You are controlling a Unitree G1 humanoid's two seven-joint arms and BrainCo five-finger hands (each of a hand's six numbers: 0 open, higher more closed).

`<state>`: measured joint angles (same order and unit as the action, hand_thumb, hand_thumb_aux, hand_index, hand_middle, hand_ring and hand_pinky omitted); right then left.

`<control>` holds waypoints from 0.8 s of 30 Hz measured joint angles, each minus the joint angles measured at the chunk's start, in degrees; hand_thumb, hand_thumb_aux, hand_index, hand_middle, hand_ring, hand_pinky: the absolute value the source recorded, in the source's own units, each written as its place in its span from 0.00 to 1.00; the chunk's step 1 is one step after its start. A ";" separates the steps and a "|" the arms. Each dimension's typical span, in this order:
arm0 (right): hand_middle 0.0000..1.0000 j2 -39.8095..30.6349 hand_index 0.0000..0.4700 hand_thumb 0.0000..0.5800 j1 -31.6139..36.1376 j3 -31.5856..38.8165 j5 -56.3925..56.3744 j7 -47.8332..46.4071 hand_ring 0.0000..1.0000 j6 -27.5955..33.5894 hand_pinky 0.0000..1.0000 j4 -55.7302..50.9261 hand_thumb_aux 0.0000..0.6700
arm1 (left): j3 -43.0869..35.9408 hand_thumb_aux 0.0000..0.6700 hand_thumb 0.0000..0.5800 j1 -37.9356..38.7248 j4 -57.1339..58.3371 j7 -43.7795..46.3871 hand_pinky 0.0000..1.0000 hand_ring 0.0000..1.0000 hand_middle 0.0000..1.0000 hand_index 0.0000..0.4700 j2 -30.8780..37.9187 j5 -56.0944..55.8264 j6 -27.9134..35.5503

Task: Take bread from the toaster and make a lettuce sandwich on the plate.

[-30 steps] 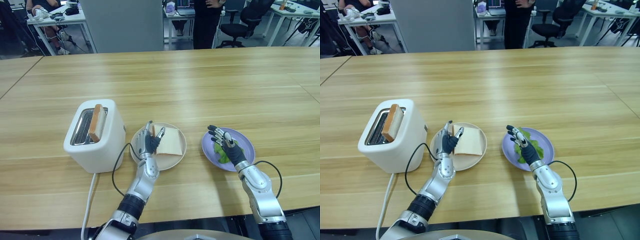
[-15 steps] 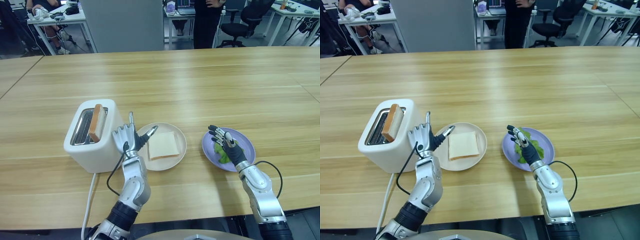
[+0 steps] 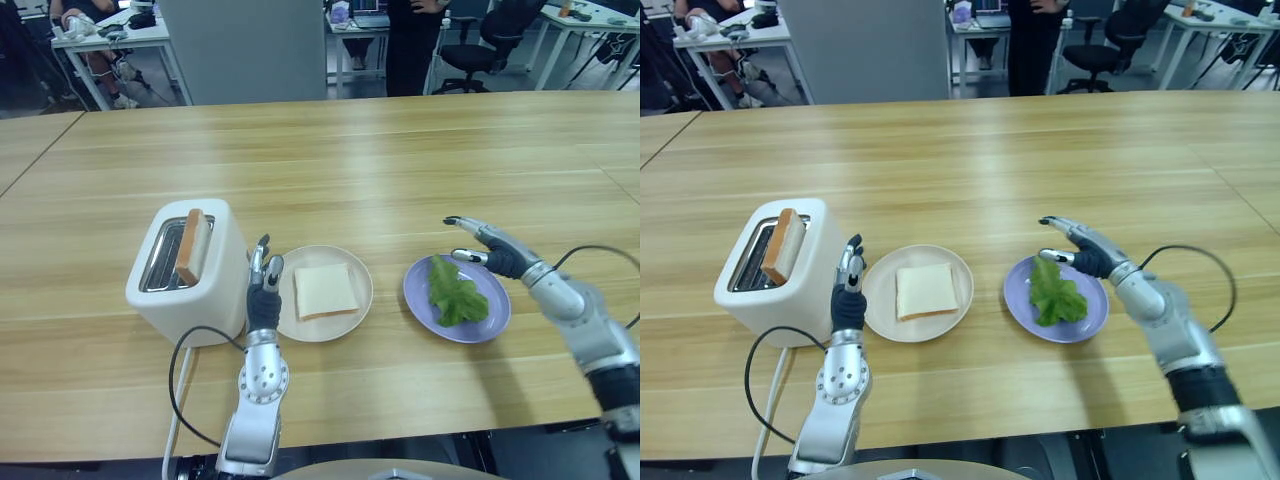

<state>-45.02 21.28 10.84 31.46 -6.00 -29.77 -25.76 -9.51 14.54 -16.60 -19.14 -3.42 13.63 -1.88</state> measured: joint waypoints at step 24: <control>0.00 2.84 0.98 1.00 23.41 43.48 46.34 57.23 0.00 -0.47 0.00 -46.49 1.00 | -0.04 0.00 0.00 1.25 8.09 -3.00 0.10 0.10 0.10 0.00 0.10 1.71 -3.91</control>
<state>-42.18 44.69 54.33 77.81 51.23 -30.23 -72.25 -9.55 15.79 -8.51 -22.13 -3.32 15.34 -5.79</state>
